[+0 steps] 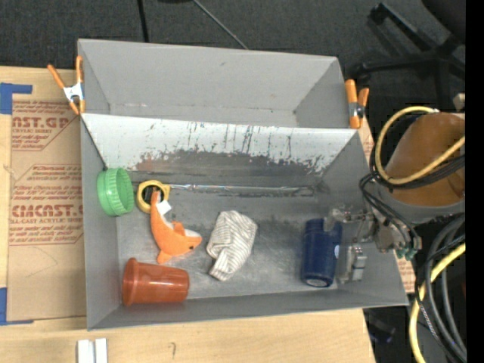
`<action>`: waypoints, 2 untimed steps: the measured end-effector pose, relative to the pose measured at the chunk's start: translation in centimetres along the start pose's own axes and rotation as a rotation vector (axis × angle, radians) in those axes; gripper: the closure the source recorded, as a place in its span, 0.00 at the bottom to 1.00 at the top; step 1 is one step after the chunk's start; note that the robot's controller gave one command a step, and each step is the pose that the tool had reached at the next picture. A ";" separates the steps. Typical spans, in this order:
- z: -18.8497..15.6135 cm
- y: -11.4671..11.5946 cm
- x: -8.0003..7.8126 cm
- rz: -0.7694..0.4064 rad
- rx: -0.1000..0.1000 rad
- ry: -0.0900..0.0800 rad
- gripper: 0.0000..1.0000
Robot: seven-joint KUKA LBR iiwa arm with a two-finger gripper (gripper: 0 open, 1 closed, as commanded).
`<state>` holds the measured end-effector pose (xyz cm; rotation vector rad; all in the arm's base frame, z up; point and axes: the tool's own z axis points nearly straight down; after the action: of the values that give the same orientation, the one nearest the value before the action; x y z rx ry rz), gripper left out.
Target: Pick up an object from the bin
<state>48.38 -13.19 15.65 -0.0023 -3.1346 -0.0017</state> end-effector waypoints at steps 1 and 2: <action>-0.4 0.1 -0.2 -0.002 0.002 -0.008 0.00; 4.6 0.2 -1.6 -0.322 0.005 -0.019 0.00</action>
Offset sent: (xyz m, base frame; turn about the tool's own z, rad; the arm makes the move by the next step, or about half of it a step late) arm 0.0190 0.0013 -0.0865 -0.5371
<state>49.95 -12.99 11.08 0.5034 -3.1130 0.0046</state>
